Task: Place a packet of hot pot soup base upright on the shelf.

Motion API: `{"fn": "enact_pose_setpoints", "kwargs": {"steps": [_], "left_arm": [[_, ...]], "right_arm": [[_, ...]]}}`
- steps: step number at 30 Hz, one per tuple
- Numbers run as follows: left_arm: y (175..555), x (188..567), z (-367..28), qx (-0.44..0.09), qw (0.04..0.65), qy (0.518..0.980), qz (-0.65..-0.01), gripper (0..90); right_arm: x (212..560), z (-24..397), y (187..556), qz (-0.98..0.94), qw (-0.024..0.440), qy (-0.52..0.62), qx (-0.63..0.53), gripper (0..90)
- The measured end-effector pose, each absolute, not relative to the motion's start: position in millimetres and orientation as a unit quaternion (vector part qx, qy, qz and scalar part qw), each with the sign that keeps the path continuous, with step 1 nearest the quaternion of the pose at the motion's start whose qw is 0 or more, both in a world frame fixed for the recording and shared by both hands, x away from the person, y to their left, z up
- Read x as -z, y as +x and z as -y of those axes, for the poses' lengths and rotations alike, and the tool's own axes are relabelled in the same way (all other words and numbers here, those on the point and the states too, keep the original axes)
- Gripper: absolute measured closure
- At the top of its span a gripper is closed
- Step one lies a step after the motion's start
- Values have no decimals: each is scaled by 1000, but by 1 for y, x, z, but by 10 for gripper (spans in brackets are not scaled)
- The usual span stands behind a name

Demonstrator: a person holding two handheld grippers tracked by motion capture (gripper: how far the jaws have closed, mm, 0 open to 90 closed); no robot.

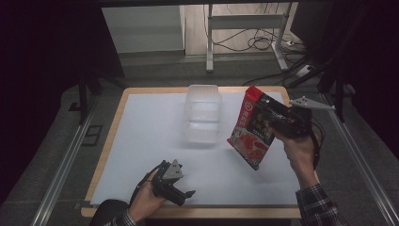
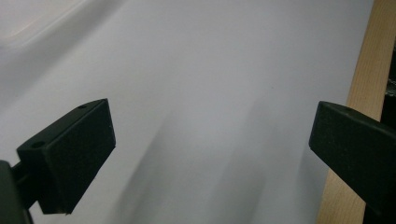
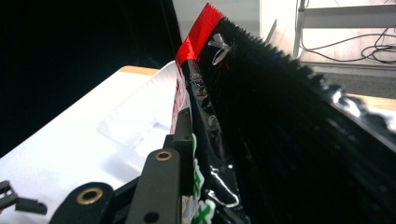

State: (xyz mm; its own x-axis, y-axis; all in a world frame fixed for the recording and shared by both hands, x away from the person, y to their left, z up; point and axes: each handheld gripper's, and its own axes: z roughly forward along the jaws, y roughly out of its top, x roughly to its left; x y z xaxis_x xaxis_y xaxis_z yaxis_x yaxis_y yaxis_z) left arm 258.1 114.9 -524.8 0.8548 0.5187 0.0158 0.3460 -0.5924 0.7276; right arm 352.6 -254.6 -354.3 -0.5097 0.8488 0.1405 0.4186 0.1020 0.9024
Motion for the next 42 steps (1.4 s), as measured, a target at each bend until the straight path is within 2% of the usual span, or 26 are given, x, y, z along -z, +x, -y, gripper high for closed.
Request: {"fn": "enact_pose_setpoints", "kwargs": {"steps": [21,42], "left_arm": [[255,526,-120,-113,373,885,-254,3],[255,527,-120,-116,371,884,-261,4]], "right_arm": [[339,239,398,-704,223,438,-513,714],[327,195,445,-708,227,412,-527,714]]}}
